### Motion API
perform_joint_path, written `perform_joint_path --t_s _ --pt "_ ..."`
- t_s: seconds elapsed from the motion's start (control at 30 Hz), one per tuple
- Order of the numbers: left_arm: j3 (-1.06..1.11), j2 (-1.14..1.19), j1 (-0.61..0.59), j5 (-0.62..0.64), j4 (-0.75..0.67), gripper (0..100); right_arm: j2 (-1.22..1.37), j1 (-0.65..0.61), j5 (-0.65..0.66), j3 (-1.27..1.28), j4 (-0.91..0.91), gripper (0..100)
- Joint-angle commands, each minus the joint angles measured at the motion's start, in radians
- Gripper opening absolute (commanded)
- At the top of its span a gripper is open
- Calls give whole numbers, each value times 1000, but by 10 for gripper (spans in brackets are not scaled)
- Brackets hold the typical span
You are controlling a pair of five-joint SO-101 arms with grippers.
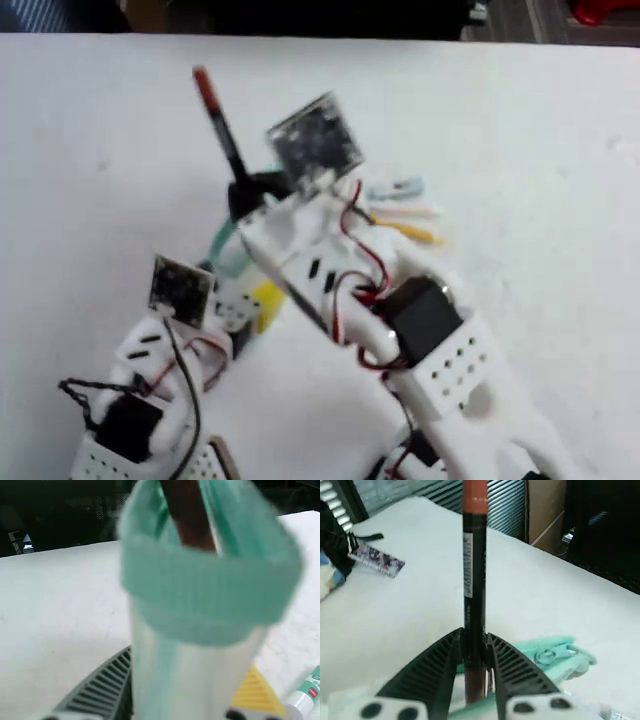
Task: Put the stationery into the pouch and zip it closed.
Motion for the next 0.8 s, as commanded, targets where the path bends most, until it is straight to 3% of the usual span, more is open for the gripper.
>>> perform_joint_path --t_s 0.0,0.13,0.37,0.77 --pt "-21 -1 10 -8 -2 241 -25 -41 101 -9 65 190" --pt "-21 -1 10 -8 -2 241 -70 -58 127 -51 91 352" --pt "-18 -1 10 -8 -2 241 -157 7 129 -100 93 293" --pt "-18 -1 10 -5 2 241 -84 565 292 -97 168 265"
